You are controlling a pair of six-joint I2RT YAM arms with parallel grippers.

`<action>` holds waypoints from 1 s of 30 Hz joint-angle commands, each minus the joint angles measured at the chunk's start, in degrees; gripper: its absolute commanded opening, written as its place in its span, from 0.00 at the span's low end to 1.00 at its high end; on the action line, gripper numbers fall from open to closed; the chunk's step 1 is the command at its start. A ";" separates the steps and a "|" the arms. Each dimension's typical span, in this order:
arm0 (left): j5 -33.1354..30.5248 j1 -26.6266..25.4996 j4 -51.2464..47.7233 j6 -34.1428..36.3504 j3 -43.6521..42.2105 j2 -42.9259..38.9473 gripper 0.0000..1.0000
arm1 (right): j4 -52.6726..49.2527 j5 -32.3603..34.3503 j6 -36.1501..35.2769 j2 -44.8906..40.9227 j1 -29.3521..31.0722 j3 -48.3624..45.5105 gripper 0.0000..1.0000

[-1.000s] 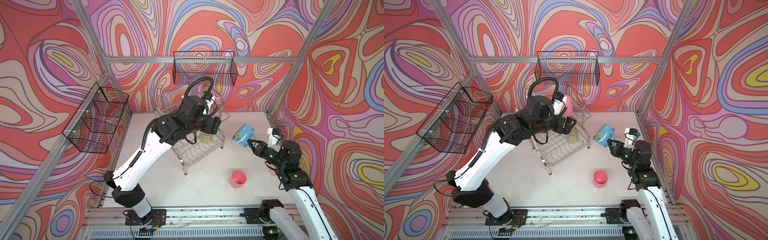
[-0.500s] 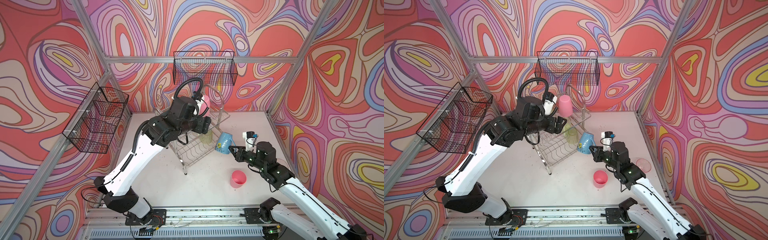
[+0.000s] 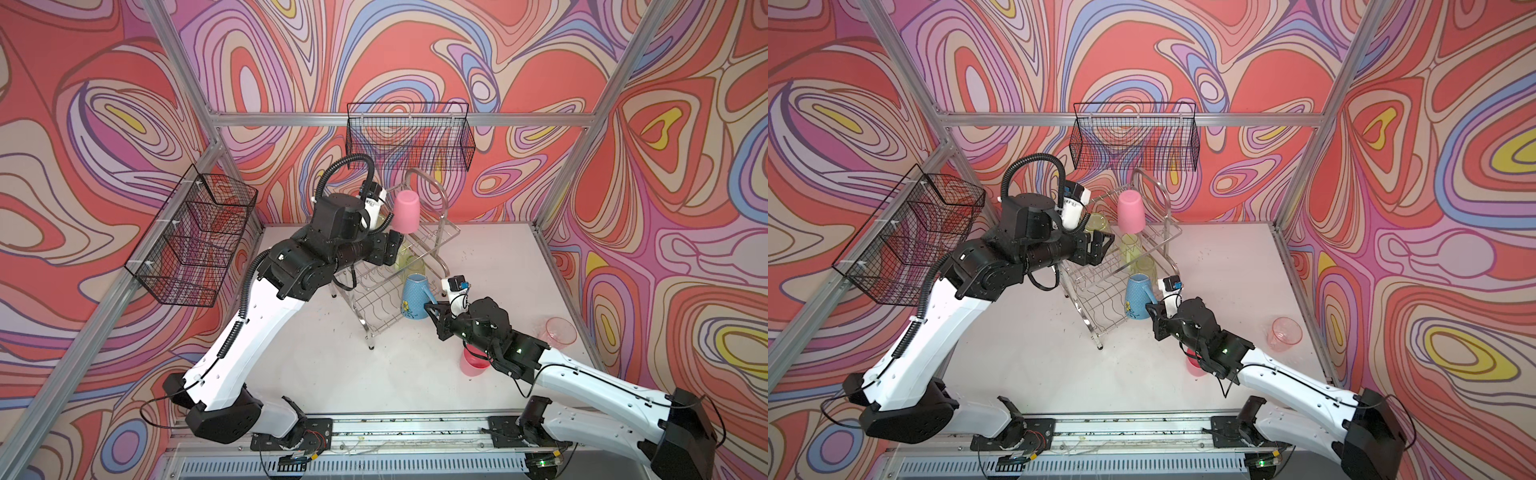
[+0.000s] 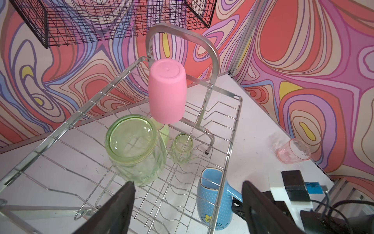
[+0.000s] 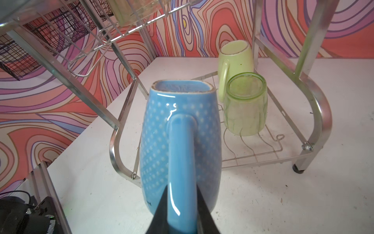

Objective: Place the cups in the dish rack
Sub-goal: 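Carry the blue mug into the rack with the right gripper while left arm rises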

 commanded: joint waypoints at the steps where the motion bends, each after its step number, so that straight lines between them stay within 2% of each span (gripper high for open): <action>1: 1.07 0.59 2.79 1.44 -1.68 -1.46 0.85 | 12.88 4.38 -2.07 1.17 0.55 -2.18 0.00; 9: 0.81 1.12 4.59 2.31 -5.80 -3.82 0.85 | 29.78 7.23 -4.60 8.91 4.01 -7.43 0.00; 20: 0.21 1.74 8.45 3.48 -10.23 -6.81 0.85 | 41.09 12.98 -9.87 22.03 9.05 -3.73 0.00; 30: 0.93 2.37 12.95 5.15 -15.85 -9.82 0.85 | 56.59 19.18 -15.82 37.65 10.87 1.64 0.00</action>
